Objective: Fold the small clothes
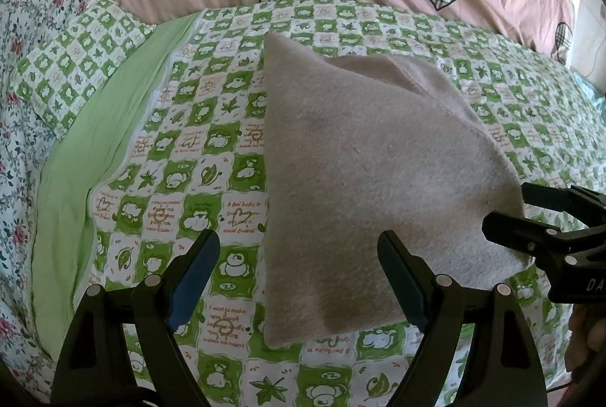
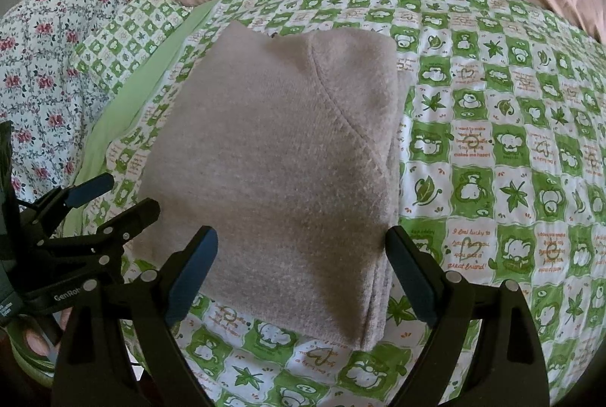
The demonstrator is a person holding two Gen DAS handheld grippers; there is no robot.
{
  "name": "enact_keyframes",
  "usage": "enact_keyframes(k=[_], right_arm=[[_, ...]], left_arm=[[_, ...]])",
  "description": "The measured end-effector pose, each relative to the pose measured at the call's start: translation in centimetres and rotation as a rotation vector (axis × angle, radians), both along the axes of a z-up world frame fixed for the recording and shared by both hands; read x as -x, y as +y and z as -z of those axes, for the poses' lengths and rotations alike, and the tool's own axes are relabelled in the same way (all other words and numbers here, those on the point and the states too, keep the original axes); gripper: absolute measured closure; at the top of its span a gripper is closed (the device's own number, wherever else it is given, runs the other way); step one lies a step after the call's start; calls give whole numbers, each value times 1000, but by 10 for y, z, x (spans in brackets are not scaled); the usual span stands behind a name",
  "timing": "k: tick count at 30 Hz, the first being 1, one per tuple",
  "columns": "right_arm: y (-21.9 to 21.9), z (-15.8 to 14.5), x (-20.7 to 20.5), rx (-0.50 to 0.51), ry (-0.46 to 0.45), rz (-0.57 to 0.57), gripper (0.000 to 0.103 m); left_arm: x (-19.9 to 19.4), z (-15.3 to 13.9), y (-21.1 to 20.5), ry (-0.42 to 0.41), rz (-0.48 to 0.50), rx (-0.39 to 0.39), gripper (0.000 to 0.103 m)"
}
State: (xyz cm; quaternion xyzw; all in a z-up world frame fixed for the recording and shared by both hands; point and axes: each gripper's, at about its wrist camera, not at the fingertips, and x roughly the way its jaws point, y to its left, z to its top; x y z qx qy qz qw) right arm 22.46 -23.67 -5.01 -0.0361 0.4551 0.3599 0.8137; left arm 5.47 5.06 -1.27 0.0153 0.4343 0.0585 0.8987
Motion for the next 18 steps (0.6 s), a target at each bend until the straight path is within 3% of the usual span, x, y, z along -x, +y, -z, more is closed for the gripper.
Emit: enact_keyframes(k=[18], right_arm=[[0,-5,-4,-4,-6,-2,13]], left_arm=[[0,0,-2,-6,4,-2,17]])
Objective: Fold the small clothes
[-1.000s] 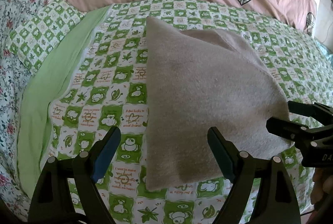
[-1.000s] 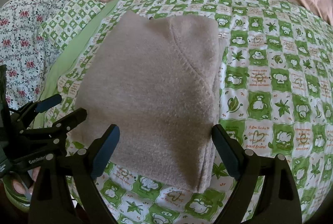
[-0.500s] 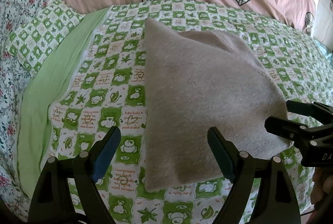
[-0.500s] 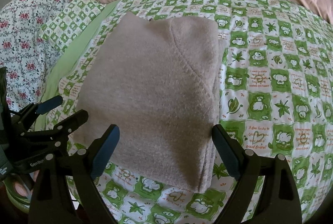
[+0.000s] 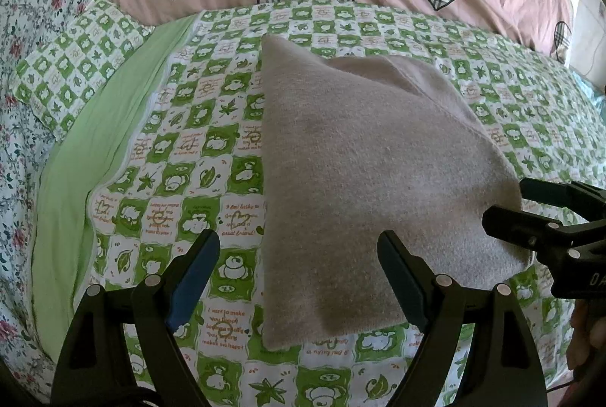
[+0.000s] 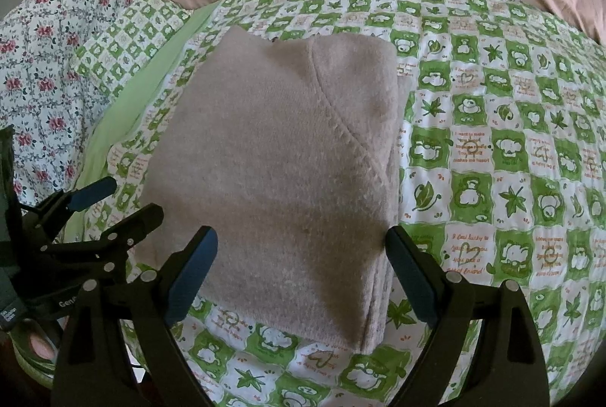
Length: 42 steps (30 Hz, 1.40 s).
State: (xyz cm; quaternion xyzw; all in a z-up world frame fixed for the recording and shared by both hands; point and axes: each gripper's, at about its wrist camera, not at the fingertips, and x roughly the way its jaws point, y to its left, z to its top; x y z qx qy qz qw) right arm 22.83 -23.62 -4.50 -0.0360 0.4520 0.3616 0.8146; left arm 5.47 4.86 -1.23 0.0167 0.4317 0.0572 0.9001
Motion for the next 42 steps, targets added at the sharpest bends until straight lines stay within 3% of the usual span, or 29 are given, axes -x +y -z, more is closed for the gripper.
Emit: enact_keyframes(k=[42], right_arm=[[0,-2,-1,-5,-2,-1,12]], left_arm=[[-1,-2,2,-6,-3,3,17]])
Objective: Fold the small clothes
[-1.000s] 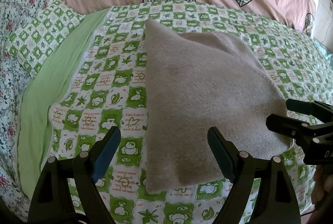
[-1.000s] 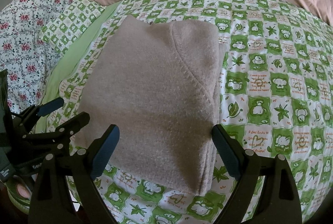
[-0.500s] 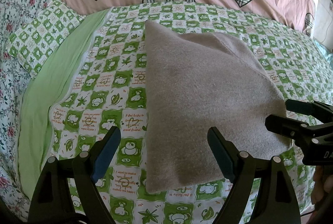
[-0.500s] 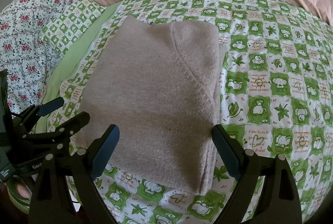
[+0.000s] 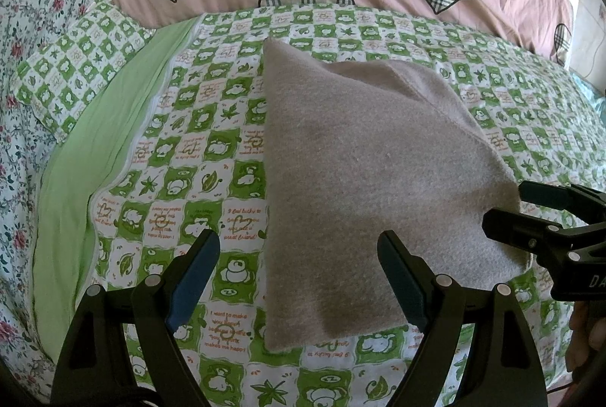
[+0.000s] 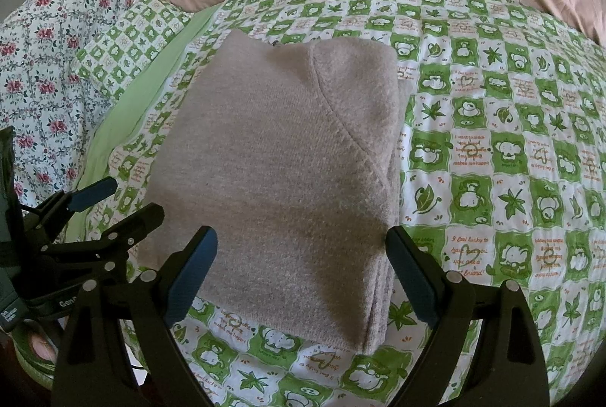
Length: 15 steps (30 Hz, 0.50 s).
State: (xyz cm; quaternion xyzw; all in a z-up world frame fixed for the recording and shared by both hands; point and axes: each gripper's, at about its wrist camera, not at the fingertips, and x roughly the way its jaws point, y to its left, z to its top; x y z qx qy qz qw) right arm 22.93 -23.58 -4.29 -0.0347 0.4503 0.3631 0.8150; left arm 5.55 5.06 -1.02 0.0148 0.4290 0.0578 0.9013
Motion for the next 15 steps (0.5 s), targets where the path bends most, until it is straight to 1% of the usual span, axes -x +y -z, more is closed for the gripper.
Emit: enact_keyframes(k=[15], right_arm=[[-1,0,0,-3,1,3,12]], left_arm=[[0,-2,-2,-3,0,-1,17]])
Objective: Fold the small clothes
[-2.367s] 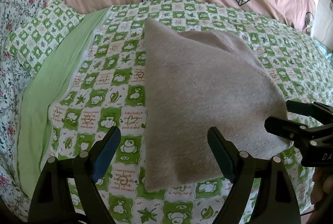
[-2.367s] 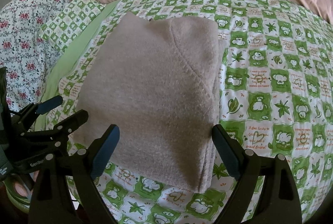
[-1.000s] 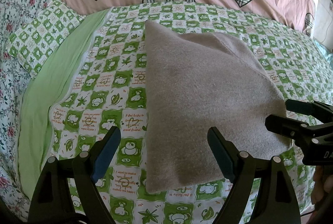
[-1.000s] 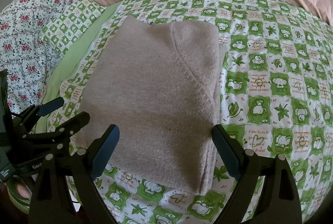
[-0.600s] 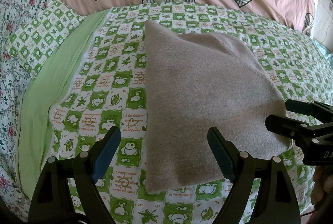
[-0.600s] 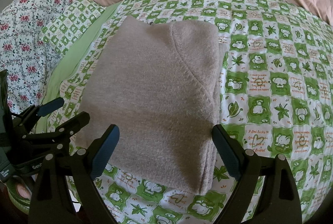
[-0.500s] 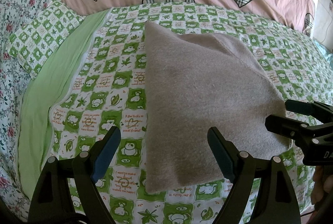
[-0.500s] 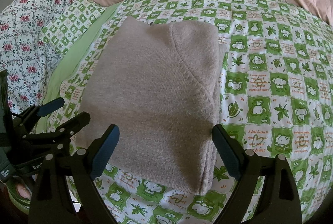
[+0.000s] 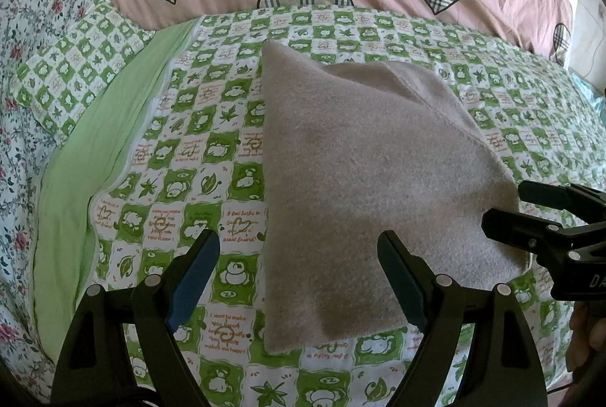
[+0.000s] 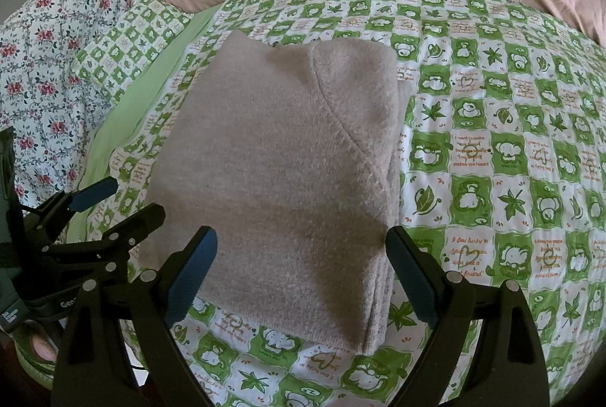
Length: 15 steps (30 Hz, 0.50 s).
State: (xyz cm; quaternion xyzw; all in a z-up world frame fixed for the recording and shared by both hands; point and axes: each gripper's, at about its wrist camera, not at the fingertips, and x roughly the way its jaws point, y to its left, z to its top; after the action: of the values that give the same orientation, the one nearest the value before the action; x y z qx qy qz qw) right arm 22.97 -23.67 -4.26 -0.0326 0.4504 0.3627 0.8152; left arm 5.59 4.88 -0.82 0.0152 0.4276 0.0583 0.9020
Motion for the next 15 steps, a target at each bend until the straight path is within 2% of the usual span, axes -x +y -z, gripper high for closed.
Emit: enact_keyframes(k=[15], right_arm=[[0,-3,1,-1,0,4,12]], left_arm=[[-3,-2,-2,0,19,-3,17]])
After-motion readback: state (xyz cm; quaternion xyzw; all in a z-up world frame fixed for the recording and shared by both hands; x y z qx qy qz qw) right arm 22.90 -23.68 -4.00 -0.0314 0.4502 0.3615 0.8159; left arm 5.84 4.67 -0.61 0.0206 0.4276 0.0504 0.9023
